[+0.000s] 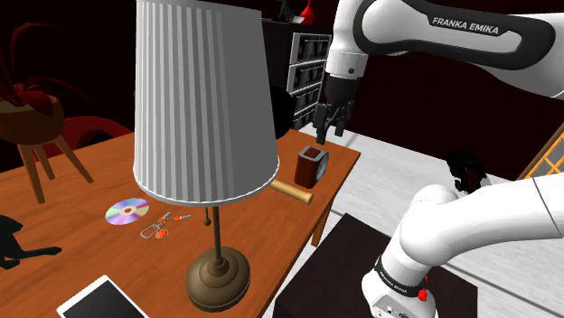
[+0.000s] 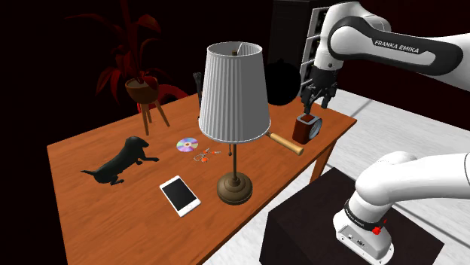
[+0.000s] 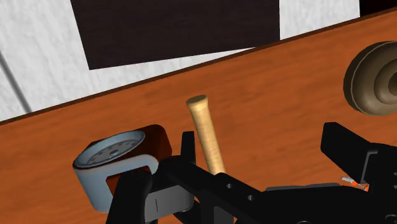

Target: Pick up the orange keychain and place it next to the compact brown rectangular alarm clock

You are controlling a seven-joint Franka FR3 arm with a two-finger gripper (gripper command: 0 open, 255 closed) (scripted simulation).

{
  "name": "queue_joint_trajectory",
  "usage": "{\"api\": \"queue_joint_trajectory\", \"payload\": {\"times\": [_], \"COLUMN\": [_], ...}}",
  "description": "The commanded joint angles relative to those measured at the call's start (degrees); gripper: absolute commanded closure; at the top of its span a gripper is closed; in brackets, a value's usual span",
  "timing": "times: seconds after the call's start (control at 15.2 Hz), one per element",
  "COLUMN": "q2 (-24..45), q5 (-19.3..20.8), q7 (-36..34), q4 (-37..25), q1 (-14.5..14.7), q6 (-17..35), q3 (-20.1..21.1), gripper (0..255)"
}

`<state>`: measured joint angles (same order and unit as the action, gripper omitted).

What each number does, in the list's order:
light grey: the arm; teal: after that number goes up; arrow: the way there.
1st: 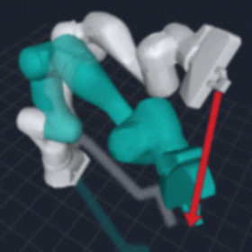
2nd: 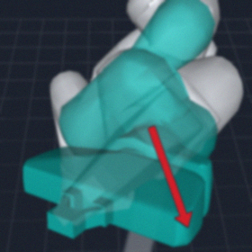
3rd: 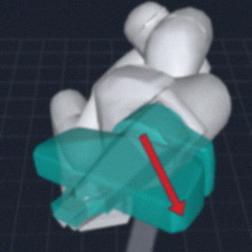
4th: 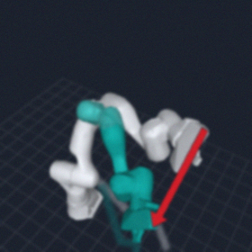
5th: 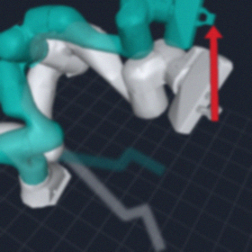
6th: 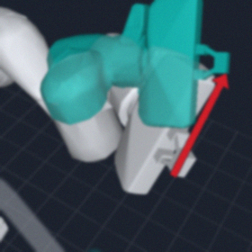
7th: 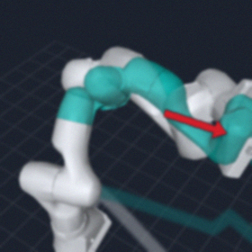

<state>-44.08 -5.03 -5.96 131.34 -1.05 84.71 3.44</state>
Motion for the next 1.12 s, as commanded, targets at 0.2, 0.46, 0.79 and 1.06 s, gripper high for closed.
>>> {"api": "queue_joint_trajectory", "payload": {"times": [0.2, 0.46, 0.79, 1.06], "q2": [2.9, 7.7, 15.2, 22.2], "q5": [-1.9, -3.9, -5.1, -4.7], "q7": [-3.1, -7.2, -12.5, -17.0], "q4": [0.8, 0.9, -0.7, -3.3], "q1": [0.8, 1.6, 2.4, 2.6], "q6": [4.1, 9.7, 16.4, 21.3], "q3": [3.2, 7.5, 12.7, 16.8], "gripper": [0, 0, 0, 0]}}
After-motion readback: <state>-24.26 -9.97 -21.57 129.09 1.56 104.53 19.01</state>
